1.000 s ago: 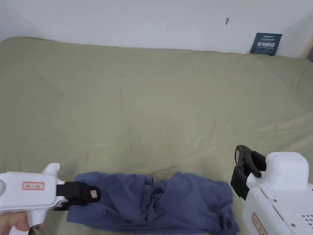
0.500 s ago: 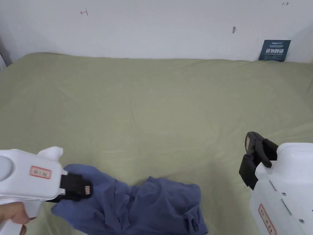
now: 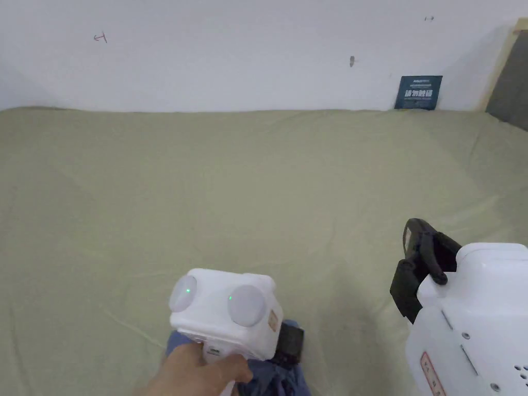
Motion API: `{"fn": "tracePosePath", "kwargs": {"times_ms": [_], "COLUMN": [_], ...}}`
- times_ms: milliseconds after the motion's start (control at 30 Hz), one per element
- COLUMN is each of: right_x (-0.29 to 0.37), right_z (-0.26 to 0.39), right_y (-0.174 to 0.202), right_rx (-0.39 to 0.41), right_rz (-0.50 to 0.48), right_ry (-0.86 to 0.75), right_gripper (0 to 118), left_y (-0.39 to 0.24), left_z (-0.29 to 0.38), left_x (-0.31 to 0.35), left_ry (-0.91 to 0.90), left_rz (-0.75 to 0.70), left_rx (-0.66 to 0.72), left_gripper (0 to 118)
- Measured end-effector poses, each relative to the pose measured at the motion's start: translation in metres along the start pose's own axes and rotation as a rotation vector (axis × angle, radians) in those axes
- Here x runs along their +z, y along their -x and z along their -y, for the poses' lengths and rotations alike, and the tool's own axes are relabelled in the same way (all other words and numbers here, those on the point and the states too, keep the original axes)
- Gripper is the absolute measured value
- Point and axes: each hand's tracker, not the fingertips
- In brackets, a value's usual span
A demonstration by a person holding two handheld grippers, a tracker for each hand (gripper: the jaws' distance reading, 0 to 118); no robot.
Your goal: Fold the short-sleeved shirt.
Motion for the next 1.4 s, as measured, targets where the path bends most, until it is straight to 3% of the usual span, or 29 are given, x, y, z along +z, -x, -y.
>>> {"fn": "tracePosePath", "kwargs": {"times_ms": [33,67,233,267,367,500,633,700,800,867,967,1033,1100,1200,1300,1400], "right_x": [0.001,0.001,0.004,0.003,-0.002,-0.007,-0.007,-0.007,-0.009,-0.012,-0.020,-0.029,-0.044,-0.076,-0.111,-0.150], "right_z": [0.001,0.001,0.005,0.007,0.011,0.016,0.021,0.025,0.034,0.042,0.059,0.071,0.087,0.122,0.157,0.191], "right_y": [-0.003,-0.005,-0.014,-0.015,-0.014,-0.006,0.001,0.001,-0.002,-0.003,-0.001,0.000,0.002,0.012,0.028,0.031], "right_rx": [-0.001,0.001,0.013,0.007,-0.019,-0.039,-0.035,-0.051,-0.074,-0.101,-0.145,-0.226,-0.370,-0.537,-0.555,-0.654], "right_rz": [0.011,0.014,0.034,0.037,0.030,0.001,-0.028,-0.058,-0.120,-0.173,-0.236,-0.342,-0.468,-0.649,-0.769,-0.818], "right_ry": [0.009,0.016,0.034,0.040,0.057,0.086,0.119,0.158,0.243,0.309,0.412,0.479,0.576,0.742,0.856,0.984], "right_gripper": [1,1,1,1,1,1,1,1,1,1,1,1,1,1,1,1], "left_y": [-0.003,-0.005,0.036,0.048,0.095,0.118,0.103,0.096,0.097,0.105,0.110,0.119,0.134,0.164,0.195,0.218], "left_z": [-0.003,-0.005,0.000,0.004,0.027,0.048,0.066,0.071,0.075,0.073,0.068,0.067,0.065,0.069,0.079,0.088], "left_x": [-0.006,-0.008,0.035,0.046,0.067,0.045,-0.006,-0.034,-0.065,-0.065,-0.048,-0.025,0.000,0.036,0.058,0.064], "left_ry": [-0.033,-0.053,-0.135,-0.159,-0.289,-0.219,-0.146,-0.123,-0.138,-0.158,-0.150,-0.179,-0.228,-0.280,-0.289,-0.280], "left_rz": [0.066,0.092,0.170,0.193,0.376,0.526,0.621,0.643,0.559,0.677,0.645,0.645,0.664,0.575,0.547,0.451], "left_rx": [0.027,0.059,0.200,0.237,0.388,0.397,0.371,0.367,0.362,0.413,0.417,0.369,0.340,0.336,0.337,0.316], "left_gripper": [113,118,109,99,0,0,0,0,0,0,0,0,0,0,0,0]}}
